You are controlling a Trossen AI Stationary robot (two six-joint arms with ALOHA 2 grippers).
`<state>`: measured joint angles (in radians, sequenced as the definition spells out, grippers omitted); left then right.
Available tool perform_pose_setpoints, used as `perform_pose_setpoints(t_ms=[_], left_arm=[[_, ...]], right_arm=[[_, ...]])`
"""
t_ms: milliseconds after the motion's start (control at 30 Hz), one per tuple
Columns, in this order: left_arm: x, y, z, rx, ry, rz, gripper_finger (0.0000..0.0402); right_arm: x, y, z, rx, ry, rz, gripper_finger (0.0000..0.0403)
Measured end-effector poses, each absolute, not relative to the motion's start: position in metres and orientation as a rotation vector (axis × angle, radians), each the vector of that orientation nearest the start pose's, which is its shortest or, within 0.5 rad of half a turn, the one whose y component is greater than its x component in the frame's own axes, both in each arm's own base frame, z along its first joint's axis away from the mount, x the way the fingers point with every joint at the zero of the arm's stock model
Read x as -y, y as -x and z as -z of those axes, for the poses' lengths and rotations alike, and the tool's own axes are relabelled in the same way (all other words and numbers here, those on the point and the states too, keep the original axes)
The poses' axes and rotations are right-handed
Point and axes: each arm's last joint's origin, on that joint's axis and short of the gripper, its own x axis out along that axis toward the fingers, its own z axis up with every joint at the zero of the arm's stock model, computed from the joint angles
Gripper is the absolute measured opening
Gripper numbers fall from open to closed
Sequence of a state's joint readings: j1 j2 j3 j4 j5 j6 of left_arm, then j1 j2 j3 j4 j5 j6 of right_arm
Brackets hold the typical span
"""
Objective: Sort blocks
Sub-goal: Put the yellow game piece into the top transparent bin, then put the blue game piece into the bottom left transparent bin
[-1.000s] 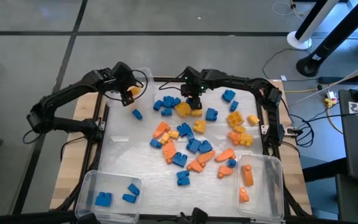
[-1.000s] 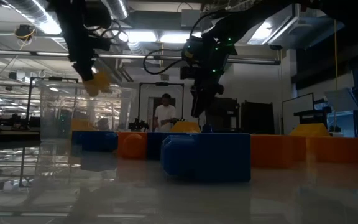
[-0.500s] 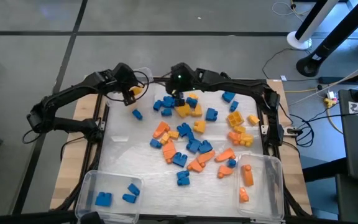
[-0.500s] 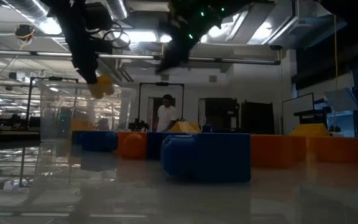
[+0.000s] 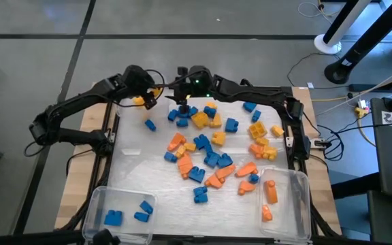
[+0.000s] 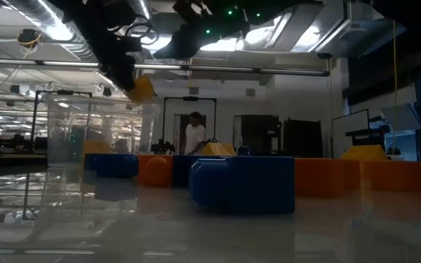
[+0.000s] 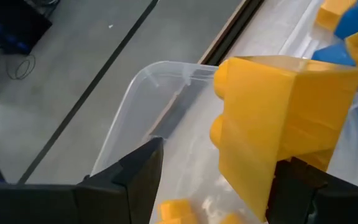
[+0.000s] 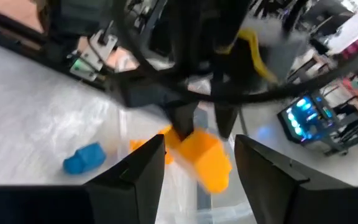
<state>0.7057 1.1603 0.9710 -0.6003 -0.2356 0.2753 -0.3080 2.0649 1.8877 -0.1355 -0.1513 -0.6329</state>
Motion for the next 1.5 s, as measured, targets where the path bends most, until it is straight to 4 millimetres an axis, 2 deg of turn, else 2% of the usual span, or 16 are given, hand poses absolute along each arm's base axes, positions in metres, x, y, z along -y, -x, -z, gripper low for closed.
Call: perform_pose_setpoints(t_ms=[233,433,733,1000,1133,1300,1400,1500], left_arm=[[-0.151,-0.179,-0.291,-0.897,-0.055,-0.746,0.0218],[-0.146,-0.179,-0.293,-0.885,-0.065,-0.732,0.0218],[-0.139,-0.171,-0.300,-0.885,-0.065,-0.733,0.0218],[-0.134,-0.164,-0.294,-0.978,-0.046,-0.709,0.0218],[-0.131,-0.160,-0.292,-1.045,-0.070,-0.673,0.0218],[-0.125,-0.152,-0.301,-1.002,-0.110,-0.675,0.0218],[-0.119,-0.145,-0.310,-0.950,-0.119,-0.693,0.0218],[-0.112,-0.136,-0.318,-0.898,-0.106,-0.718,0.0218]], right_arm=[[0.150,-0.484,-0.300,-0.294,0.572,0.090,0.0193],[0.159,-0.490,-0.283,-0.345,0.581,0.195,0.0193],[0.178,-0.490,-0.271,-0.357,0.578,0.247,0.0193],[0.177,-0.490,-0.269,-0.380,0.572,0.228,0.0193],[0.172,-0.478,-0.284,-0.434,0.557,0.184,0.0193],[0.161,-0.447,-0.316,-0.571,0.548,0.131,0.0193],[0.155,-0.429,-0.319,-0.703,0.516,0.088,0.0193],[0.153,-0.417,-0.314,-0.859,0.502,0.098,0.0193]])
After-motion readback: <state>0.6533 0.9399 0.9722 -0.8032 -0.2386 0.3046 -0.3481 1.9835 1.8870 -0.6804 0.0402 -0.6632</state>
